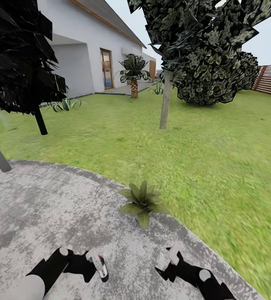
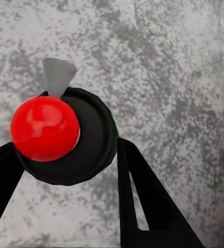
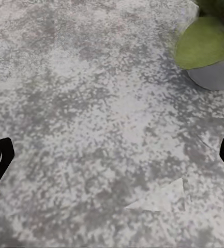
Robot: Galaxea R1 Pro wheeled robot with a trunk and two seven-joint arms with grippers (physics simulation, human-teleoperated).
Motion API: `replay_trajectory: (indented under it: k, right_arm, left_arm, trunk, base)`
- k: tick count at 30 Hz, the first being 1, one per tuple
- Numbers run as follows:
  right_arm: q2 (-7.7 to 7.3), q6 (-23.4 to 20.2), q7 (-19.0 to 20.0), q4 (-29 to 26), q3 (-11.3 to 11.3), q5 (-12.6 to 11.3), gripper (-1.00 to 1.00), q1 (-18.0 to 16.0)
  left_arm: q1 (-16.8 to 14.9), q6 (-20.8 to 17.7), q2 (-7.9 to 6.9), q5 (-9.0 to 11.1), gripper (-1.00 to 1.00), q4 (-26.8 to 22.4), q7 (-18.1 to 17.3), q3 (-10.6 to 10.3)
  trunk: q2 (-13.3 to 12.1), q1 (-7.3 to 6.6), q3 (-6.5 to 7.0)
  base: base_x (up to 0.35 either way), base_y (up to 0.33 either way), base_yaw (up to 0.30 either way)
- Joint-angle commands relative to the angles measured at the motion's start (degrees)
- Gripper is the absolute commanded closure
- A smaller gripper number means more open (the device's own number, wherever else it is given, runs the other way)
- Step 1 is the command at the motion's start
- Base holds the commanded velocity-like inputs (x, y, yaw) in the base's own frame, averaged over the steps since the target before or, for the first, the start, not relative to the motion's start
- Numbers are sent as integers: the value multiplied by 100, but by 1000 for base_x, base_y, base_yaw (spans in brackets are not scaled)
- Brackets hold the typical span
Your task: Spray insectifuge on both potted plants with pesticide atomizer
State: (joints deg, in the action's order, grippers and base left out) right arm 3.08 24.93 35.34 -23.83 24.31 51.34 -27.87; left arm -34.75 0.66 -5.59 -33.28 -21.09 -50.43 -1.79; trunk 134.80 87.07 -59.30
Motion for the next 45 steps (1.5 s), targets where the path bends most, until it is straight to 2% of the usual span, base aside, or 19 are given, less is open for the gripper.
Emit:
replay_trajectory:
  k: [1,3,4,6,7,10,14,20,21,22,23,25,28,29,40,45]
  right_arm:
    - [35,-47,337,-115,44,51,-100,-12]
    - [112,-213,683,-309,33,54,-100,-46]
    - [160,-247,734,-355,-41,57,-100,-90]
    - [200,-293,772,-389,-388,59,-100,-159]
    - [209,-363,777,-404,-658,54,-100,-187]
    - [251,-708,791,-457,-1113,41,-100,-221]
    - [349,-888,798,-577,-1222,42,-100,-229]
    - [421,-912,804,-614,-1290,49,-100,-285]
    - [424,-916,818,-614,-1365,50,-100,-309]
    - [427,-951,844,-617,-1539,49,-100,-347]
    - [429,-1047,862,-620,-1739,46,-100,-373]
    - [433,-1268,882,-669,-1974,36,-100,-407]
    - [438,-1406,893,-770,-2078,23,-100,-425]
    - [452,-1426,894,-790,-2091,23,100,-429]
    - [509,-1447,899,-813,-2139,25,100,-439]
    - [563,-1447,904,-808,-2141,32,100,-439]
  left_arm:
    - [-19,3,-3,-235,100,-17,-242,-12]
    - [-95,-27,10,-679,100,-25,-572,-7]
    - [-155,-54,15,-767,100,-21,-680,-6]
    - [-233,-115,15,-838,100,-23,-934,-11]
    - [-260,-164,15,-864,100,-29,-1068,-13]
    - [-376,-295,43,-1045,100,-28,-1209,-15]
    - [-421,-371,78,-1458,100,-27,-1243,-8]
    - [-435,-625,98,-1642,100,-112,-1255,-11]
    - [-436,-648,100,-1687,100,-170,-1279,-9]
    - [-436,-672,103,-1759,100,-250,-1371,-7]
    - [-436,-685,128,-1827,100,-325,-1507,-6]
    - [-436,-694,222,-1922,100,-460,-1718,-11]
    - [-436,-698,291,-2054,100,-566,-1821,-13]
    - [-436,-698,302,-2095,100,-581,-1834,-14]
    - [-436,-669,352,-2128,100,-598,-1849,-5]
    - [-436,-630,485,-2129,100,-601,-1840,-5]
  trunk:
    - [2,-1,-5]
    - [2,-1,-5]
    - [2,-1,-5]
    - [2,-1,-5]
    - [2,-1,-5]
    - [2,-1,-5]
    - [2,-1,-5]
    - [2,-1,-5]
    - [2,-1,-5]
    - [2,-1,-5]
    - [2,-1,-5]
    - [2,-1,-5]
    - [2,-1,-5]
    - [2,-1,-5]
    - [2,-1,-5]
    - [2,-1,-5]
  base:
    - [0,0,0]
    - [0,0,0]
    - [0,0,0]
    - [0,0,0]
    - [0,0,0]
    - [0,0,0]
    - [0,0,0]
    - [0,0,0]
    - [0,0,0]
    - [0,0,0]
    - [0,0,0]
    - [0,0,0]
    - [0,0,0]
    - [0,0,0]
    - [0,0,0]
    - [0,0,0]
